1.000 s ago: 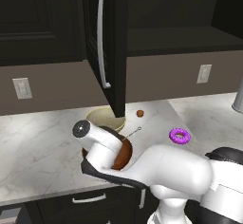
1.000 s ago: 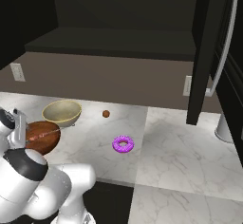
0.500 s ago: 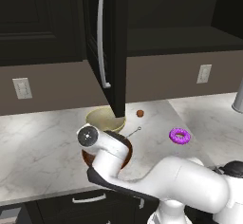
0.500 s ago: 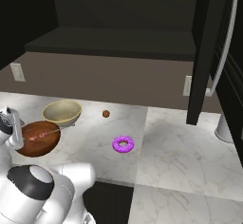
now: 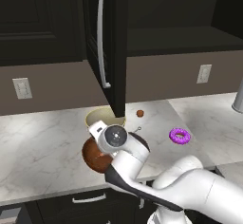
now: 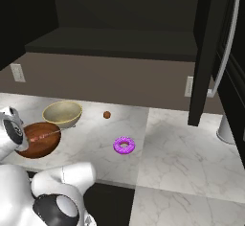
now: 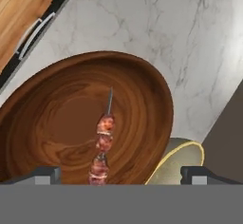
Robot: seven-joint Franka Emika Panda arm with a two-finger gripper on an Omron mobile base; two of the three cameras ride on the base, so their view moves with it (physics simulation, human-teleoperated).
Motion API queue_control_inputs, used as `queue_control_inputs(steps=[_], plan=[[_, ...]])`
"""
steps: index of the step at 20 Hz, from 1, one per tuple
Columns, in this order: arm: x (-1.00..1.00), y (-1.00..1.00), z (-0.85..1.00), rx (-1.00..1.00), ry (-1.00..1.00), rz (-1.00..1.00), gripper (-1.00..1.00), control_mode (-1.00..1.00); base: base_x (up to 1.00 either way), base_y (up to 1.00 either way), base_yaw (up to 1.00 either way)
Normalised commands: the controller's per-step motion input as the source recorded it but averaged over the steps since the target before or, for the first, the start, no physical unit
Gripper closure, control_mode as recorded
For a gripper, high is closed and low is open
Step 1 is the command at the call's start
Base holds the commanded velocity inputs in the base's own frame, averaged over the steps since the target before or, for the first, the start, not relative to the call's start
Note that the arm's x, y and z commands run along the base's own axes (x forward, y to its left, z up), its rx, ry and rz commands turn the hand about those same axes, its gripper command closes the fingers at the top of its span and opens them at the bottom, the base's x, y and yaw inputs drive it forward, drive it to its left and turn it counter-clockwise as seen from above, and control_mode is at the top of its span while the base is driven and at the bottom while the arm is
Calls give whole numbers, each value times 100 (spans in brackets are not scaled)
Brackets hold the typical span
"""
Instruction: Pick both bowls and place them on the counter. Then place the kebab skewer in one bowl and place the donut in the other bowl.
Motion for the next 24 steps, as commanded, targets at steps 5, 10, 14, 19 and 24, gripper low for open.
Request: queue_control_inputs(steps=[5,10,14,19,24], plan=[[-25,-33,24,9,-1,8,-100,-100,0,0,0],[-19,-47,41,7,0,1,-100,-100,0,0,0],[-16,-44,57,3,8,0,-100,-100,0,0,0],[-22,-54,54,2,10,-10,-100,-100,0,0,0],[-20,-54,53,0,23,-25,-100,-100,0,0,0]])
